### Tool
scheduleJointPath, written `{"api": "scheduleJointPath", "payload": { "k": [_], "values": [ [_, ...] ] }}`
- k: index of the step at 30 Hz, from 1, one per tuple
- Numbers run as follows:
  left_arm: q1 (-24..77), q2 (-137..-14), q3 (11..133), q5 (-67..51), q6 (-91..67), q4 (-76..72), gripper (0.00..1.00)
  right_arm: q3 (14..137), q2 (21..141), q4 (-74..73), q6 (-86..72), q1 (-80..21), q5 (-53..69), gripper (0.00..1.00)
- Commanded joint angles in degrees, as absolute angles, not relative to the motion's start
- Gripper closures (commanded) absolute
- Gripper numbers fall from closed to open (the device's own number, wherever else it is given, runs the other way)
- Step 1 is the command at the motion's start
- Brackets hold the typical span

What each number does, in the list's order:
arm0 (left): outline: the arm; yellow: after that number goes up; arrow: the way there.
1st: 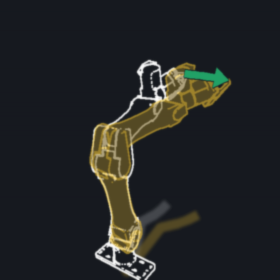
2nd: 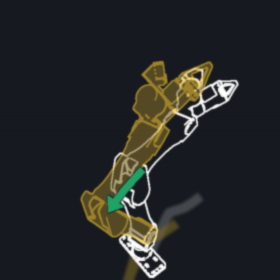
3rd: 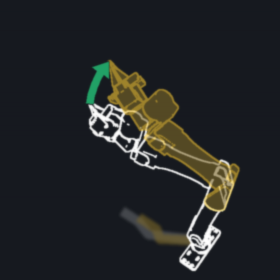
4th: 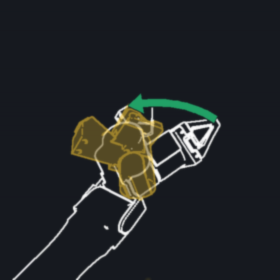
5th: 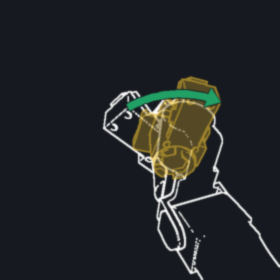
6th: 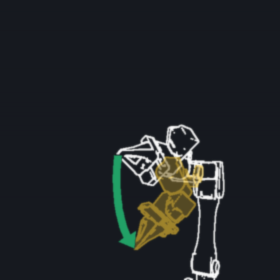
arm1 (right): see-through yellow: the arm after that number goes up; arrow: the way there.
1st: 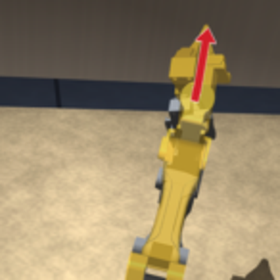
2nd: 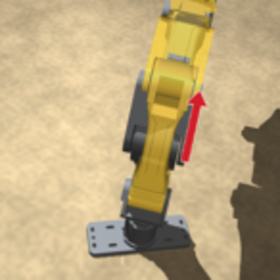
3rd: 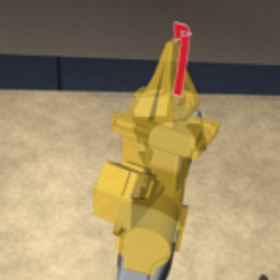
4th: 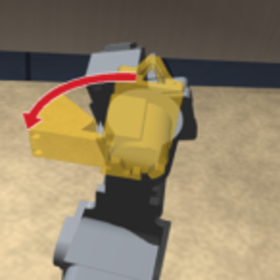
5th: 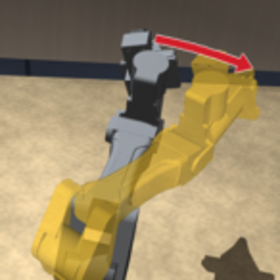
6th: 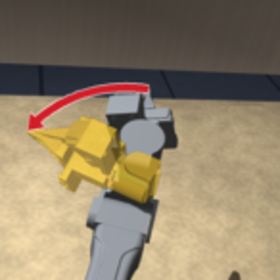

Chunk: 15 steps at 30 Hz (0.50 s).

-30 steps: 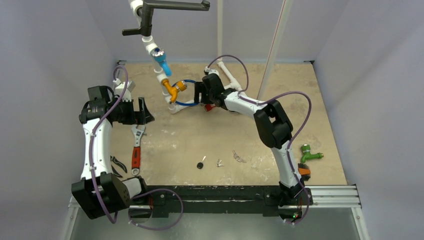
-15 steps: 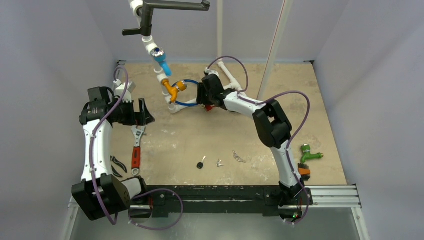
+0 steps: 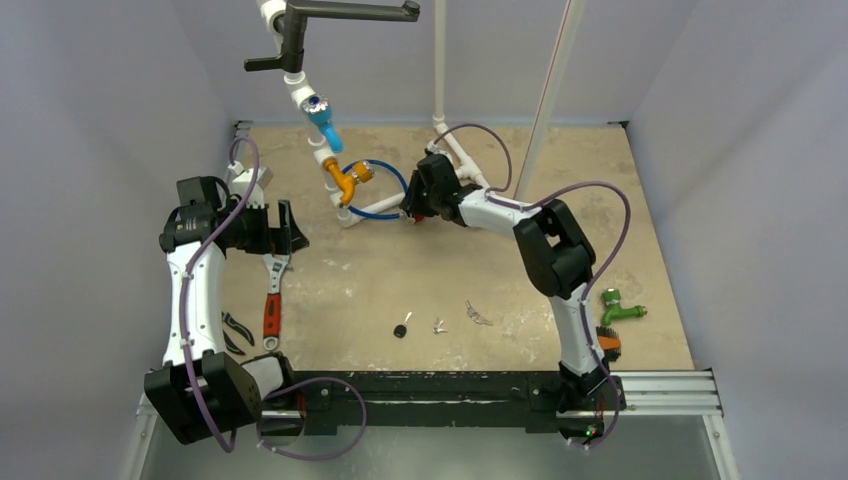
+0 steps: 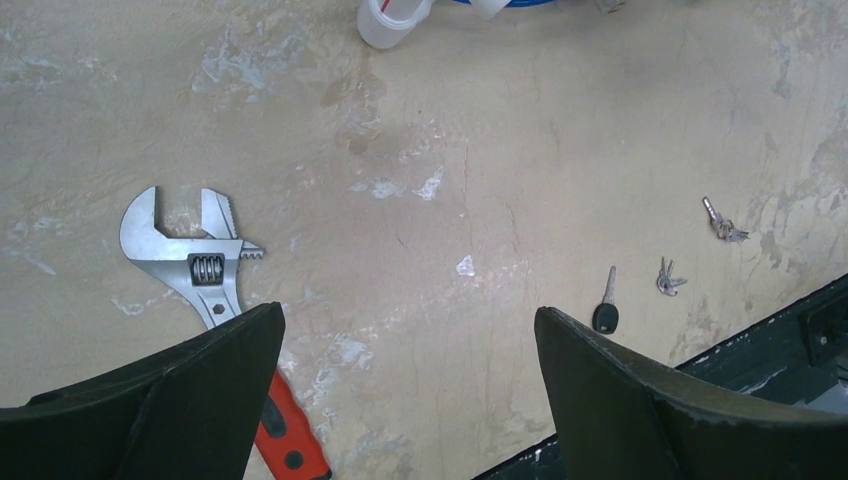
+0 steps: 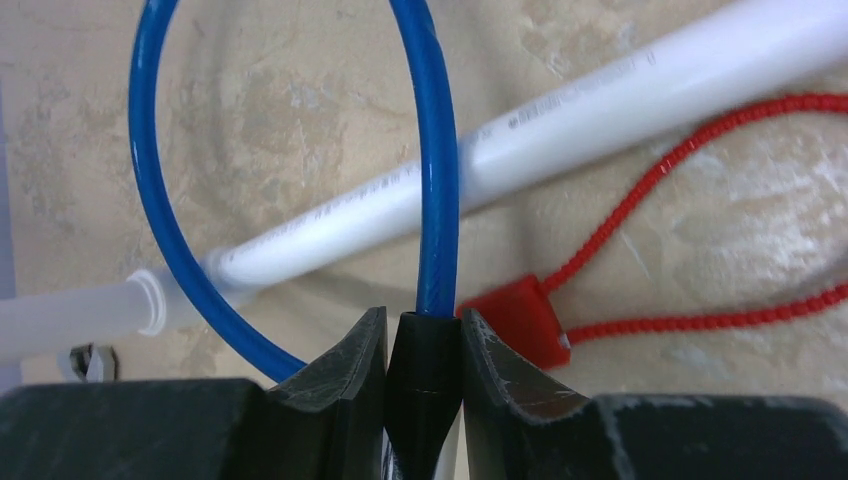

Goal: Unlock with the key
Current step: Move the lock to the center of the board.

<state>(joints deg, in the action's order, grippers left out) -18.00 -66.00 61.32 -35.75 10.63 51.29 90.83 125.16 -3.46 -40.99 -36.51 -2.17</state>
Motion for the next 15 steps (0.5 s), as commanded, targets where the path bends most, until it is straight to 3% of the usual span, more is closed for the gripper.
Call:
{"api": "scheduleJointPath", "payload": {
  "k": [1, 15],
  "values": [
    [-18.46, -64.14, 60.82, -36.05, 12.62, 50.35, 0.03, 84.98, 114.75, 2.34, -43.24, -36.83, -0.15, 1.0],
    [-18.4, -65.45, 62.67, -36.69, 12.4, 51.42, 0.03, 62.86, 91.52, -1.38, -41.06, -40.82, -9.8, 1.0]
  ]
}}
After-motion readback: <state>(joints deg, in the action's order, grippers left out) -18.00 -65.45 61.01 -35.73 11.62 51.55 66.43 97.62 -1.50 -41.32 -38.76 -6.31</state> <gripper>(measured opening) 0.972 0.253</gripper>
